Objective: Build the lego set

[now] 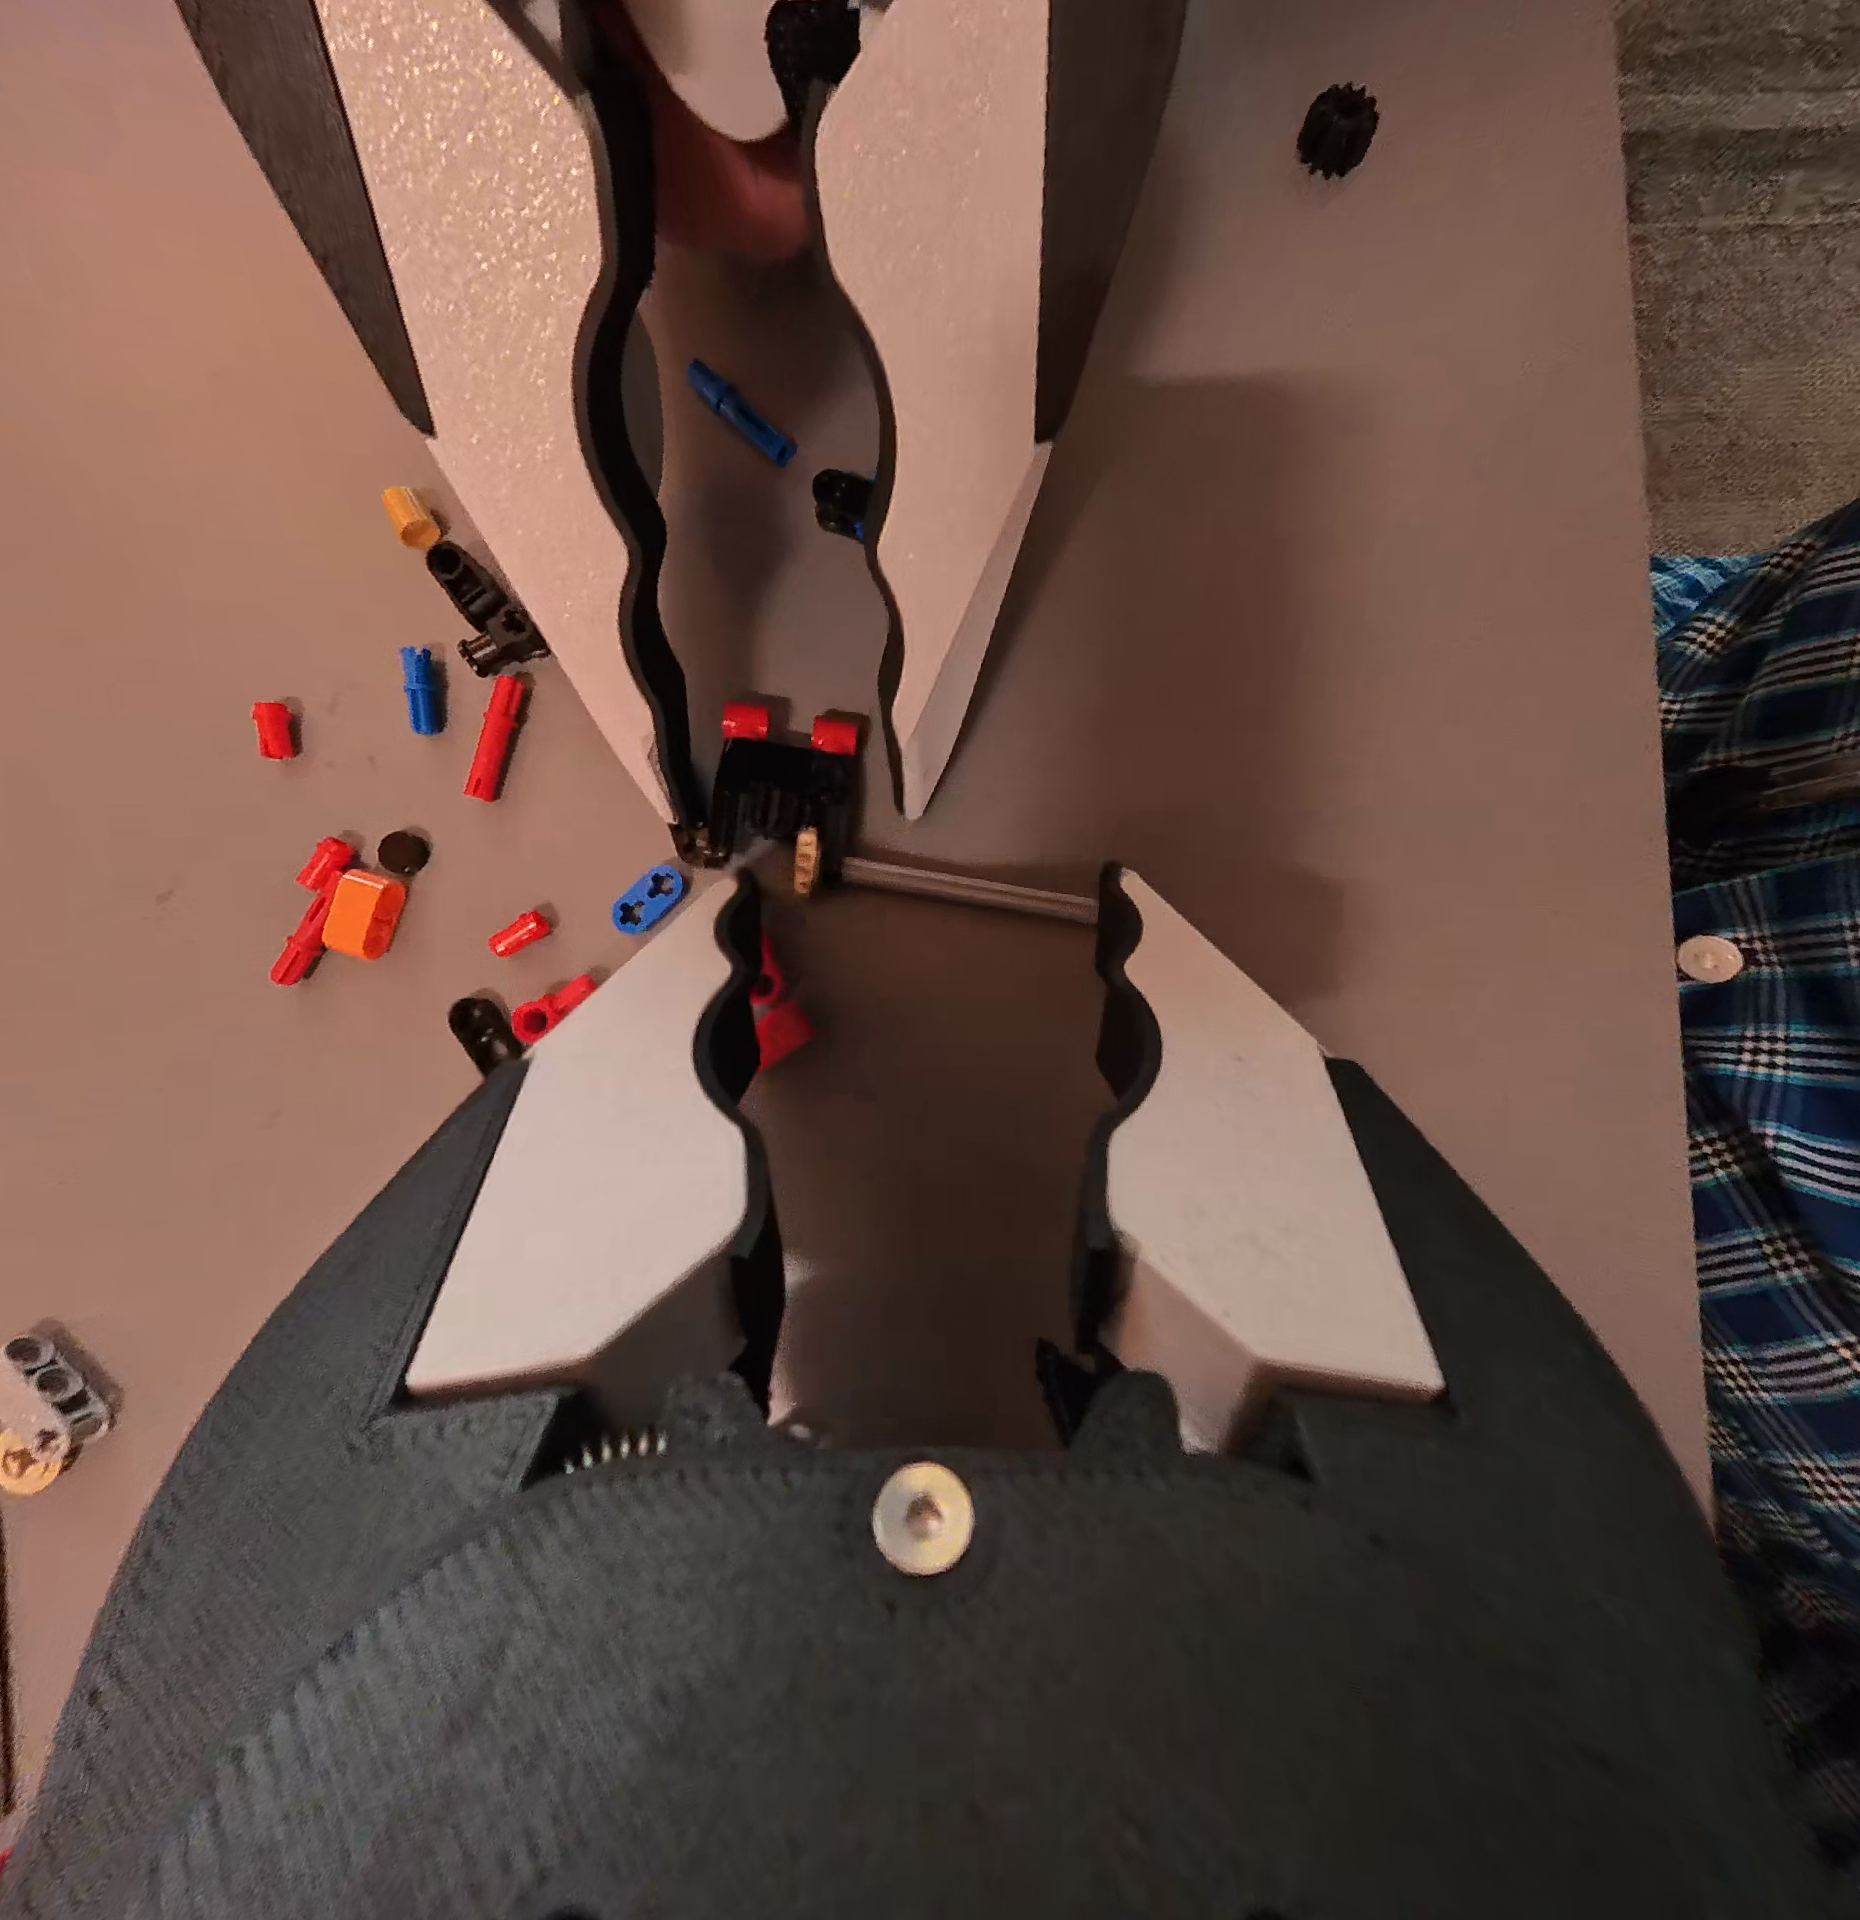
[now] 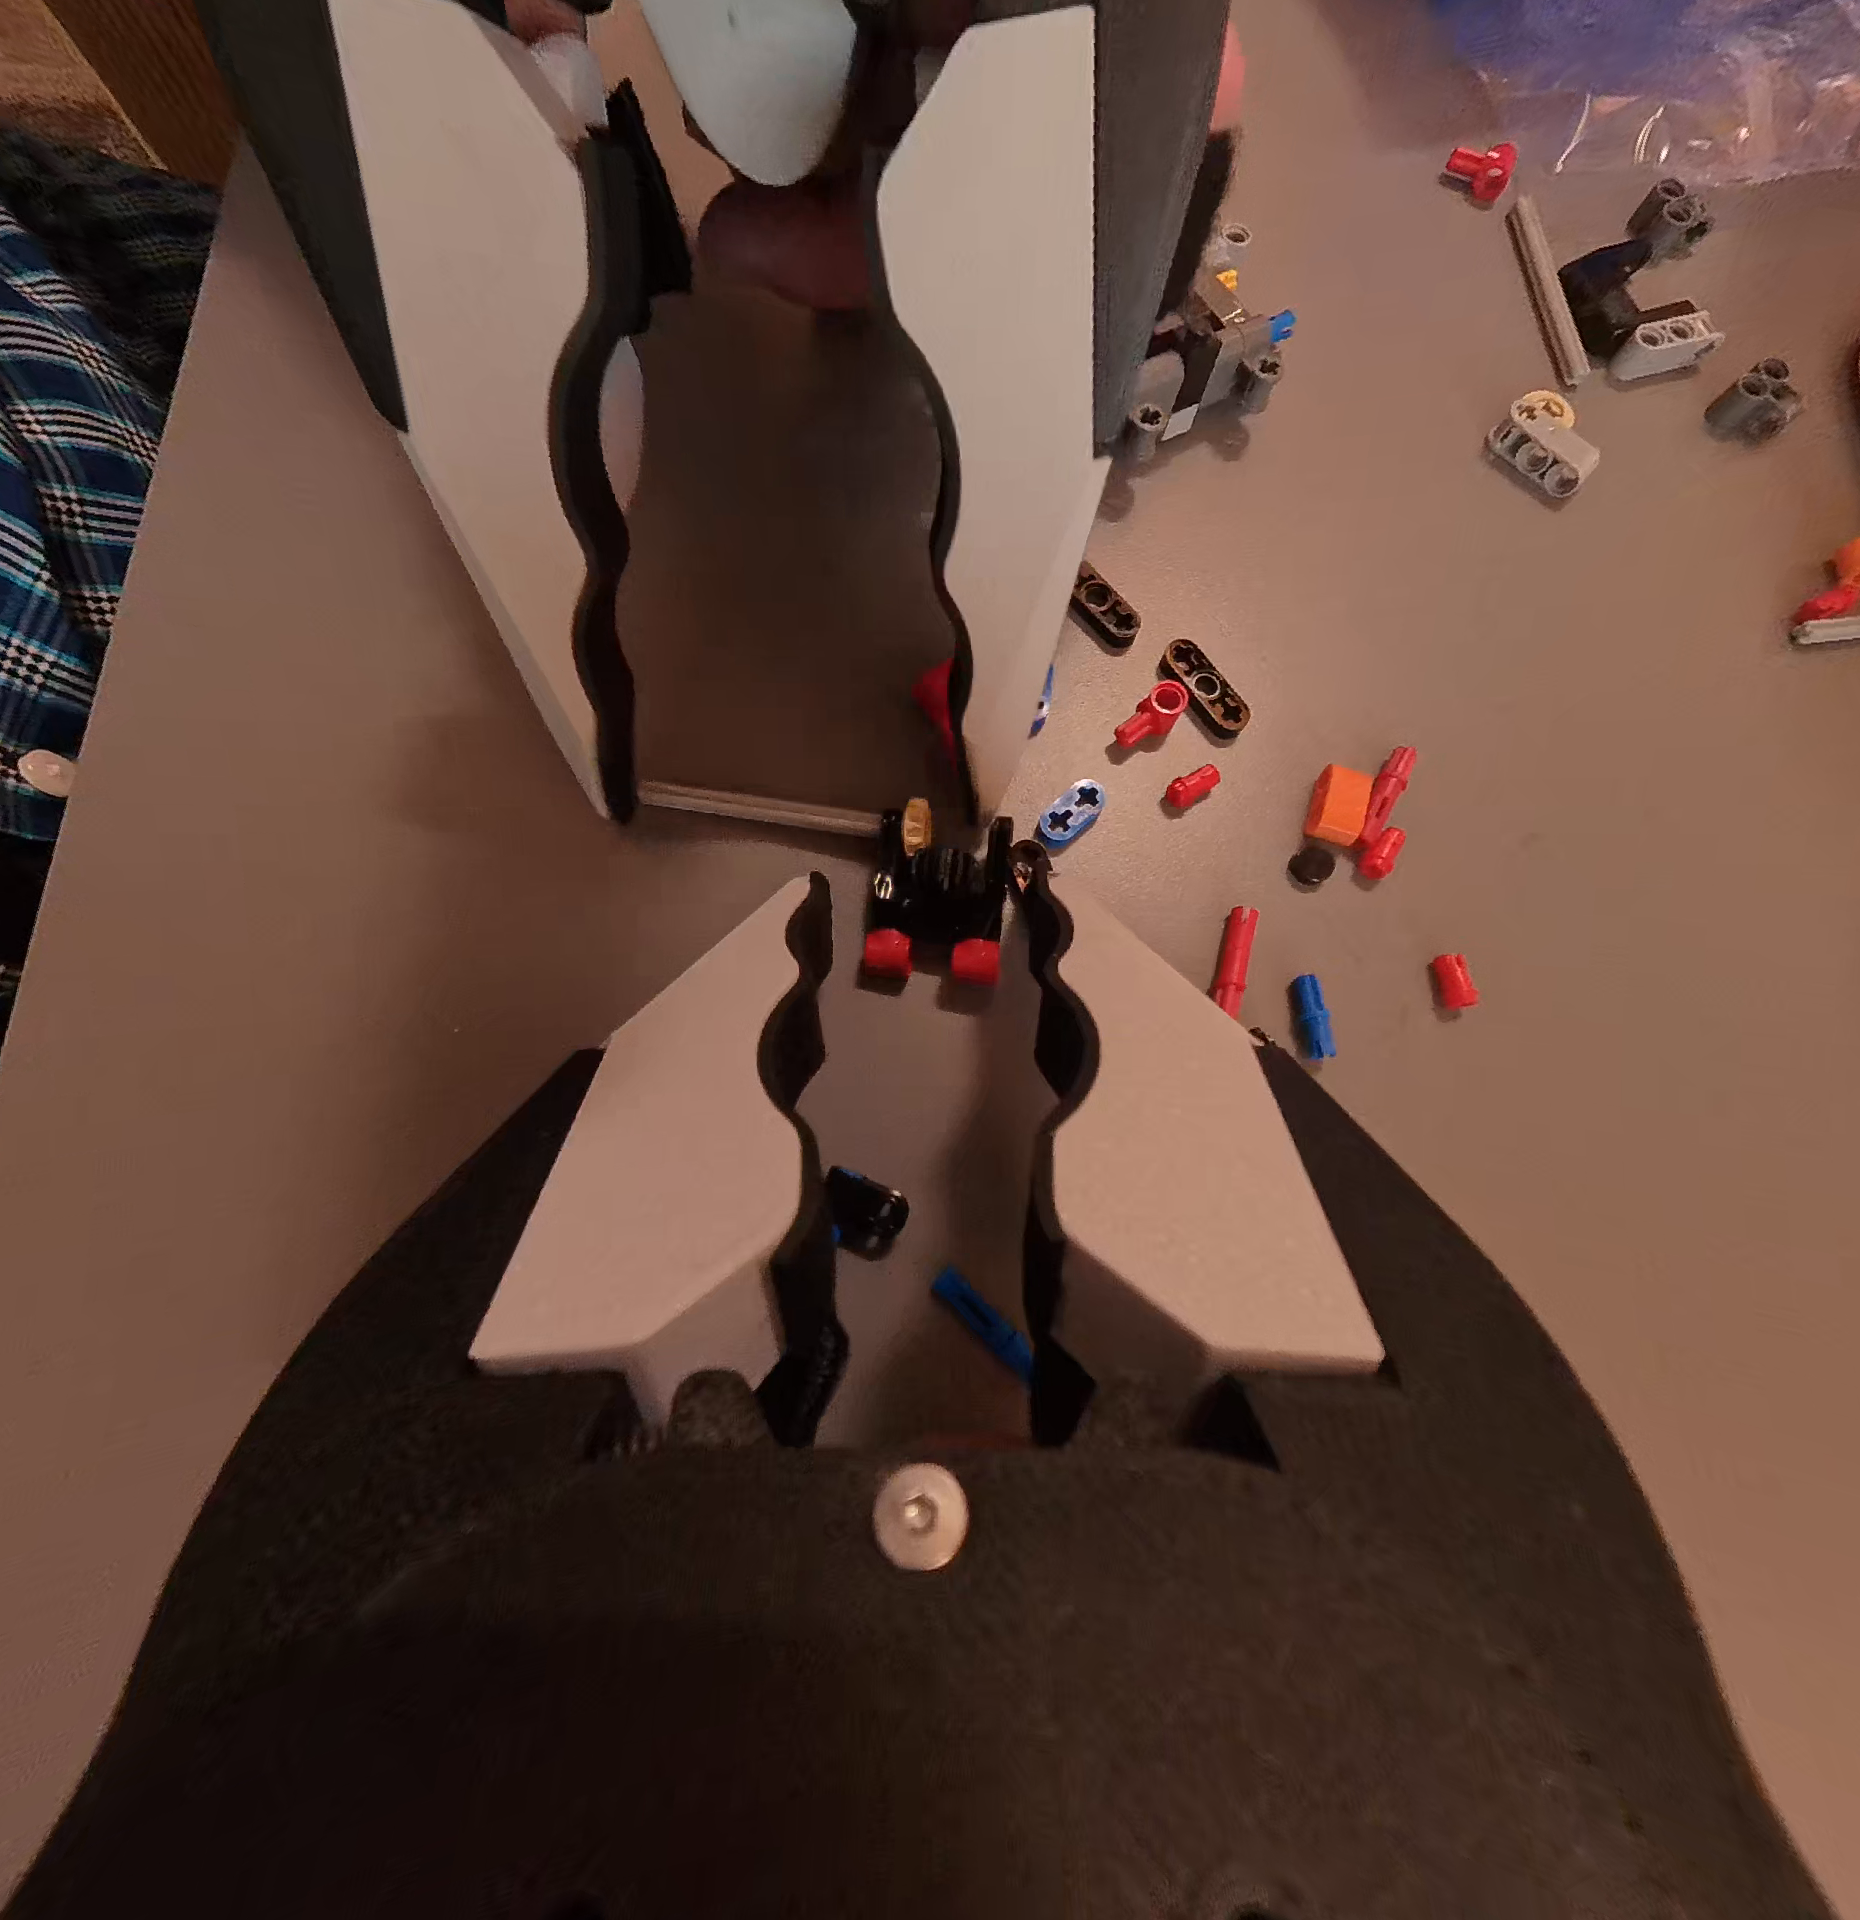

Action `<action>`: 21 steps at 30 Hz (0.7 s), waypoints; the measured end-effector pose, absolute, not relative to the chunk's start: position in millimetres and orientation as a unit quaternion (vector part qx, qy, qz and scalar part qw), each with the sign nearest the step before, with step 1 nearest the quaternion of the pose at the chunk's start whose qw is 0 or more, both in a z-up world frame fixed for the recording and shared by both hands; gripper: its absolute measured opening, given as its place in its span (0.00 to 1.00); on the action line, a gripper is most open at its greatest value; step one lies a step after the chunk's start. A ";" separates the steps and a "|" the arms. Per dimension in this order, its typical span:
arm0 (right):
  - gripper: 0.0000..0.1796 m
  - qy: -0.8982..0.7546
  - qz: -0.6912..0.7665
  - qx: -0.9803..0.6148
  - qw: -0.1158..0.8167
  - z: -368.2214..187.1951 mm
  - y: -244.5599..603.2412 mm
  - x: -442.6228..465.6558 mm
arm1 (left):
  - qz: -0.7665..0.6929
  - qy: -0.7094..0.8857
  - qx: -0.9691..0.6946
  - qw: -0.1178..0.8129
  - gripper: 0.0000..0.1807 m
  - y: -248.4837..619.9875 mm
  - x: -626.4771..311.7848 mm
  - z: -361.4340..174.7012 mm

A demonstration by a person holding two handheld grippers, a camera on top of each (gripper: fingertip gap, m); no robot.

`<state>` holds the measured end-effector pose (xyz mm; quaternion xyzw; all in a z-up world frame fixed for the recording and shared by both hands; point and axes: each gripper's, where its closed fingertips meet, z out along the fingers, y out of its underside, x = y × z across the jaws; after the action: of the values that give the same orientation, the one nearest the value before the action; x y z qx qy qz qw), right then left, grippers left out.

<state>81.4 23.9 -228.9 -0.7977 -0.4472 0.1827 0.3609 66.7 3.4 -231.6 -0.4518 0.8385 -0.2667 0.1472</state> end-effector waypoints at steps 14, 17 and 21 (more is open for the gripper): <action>0.17 -0.451 0.184 -0.795 0.361 -229.1 23.2 80.3 | -0.265 0.855 -0.425 0.136 0.32 -1.6 64.1 -232.4; 0.16 -0.451 0.184 -0.795 0.361 -229.1 23.1 80.1 | -0.267 0.854 -0.424 0.138 0.32 -2.8 65.4 -232.3; 0.16 -0.452 0.186 -0.795 0.360 -229.0 22.6 79.8 | -0.269 0.852 -0.427 0.140 0.32 -2.8 65.2 -232.3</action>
<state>79.8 22.6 -229.0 -0.7947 -0.4515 0.1860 0.3605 65.2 -2.8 -232.3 -0.4265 0.8523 -0.2686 0.1399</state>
